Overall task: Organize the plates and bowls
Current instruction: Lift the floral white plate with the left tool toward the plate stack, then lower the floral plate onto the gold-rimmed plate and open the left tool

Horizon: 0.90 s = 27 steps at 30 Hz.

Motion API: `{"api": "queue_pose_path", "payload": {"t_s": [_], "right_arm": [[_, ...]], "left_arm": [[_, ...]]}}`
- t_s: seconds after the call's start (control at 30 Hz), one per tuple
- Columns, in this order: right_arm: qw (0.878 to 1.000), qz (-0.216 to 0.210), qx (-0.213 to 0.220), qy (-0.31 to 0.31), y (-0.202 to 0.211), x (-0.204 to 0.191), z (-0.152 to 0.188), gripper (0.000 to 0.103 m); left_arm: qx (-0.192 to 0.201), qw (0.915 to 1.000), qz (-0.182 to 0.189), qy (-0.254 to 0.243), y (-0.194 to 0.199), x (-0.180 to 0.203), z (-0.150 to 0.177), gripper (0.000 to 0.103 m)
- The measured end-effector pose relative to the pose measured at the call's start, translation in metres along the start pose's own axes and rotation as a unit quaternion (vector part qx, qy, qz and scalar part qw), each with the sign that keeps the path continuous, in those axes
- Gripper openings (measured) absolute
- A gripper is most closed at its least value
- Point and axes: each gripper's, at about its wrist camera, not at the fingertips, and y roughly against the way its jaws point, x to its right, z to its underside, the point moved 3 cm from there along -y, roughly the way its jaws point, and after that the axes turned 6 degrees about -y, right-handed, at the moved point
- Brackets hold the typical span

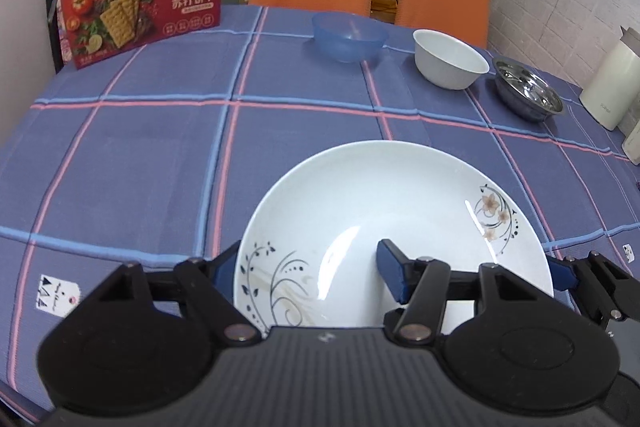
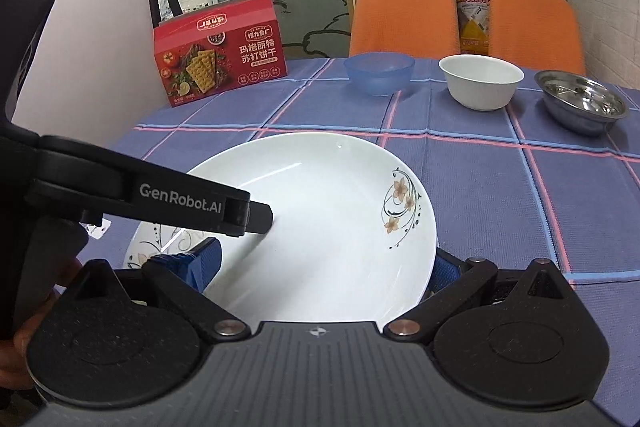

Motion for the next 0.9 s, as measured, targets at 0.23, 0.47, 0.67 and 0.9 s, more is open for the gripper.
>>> {"api": "queue_pose_path", "payload": {"t_s": [0.23, 0.47, 0.67, 0.9], "right_arm": [[1.000, 0.000, -0.003, 0.014, -0.007, -0.003, 0.003, 0.090], [0.999, 0.004, -0.015, 0.030, -0.006, -0.006, 0.004, 0.089], [0.999, 0.010, -0.018, 0.038, -0.002, -0.008, 0.003, 0.089], [0.999, -0.001, -0.029, 0.036, 0.000, -0.004, 0.000, 0.088]], "left_arm": [[0.023, 0.9996, -0.003, -0.018, -0.001, 0.000, 0.000, 0.064], [0.030, 0.9994, 0.007, -0.018, 0.001, -0.003, -0.002, 0.075], [0.047, 0.9988, -0.006, -0.013, 0.011, -0.007, -0.008, 0.087], [0.058, 0.9982, -0.009, -0.015, 0.015, -0.007, -0.014, 0.087]]}}
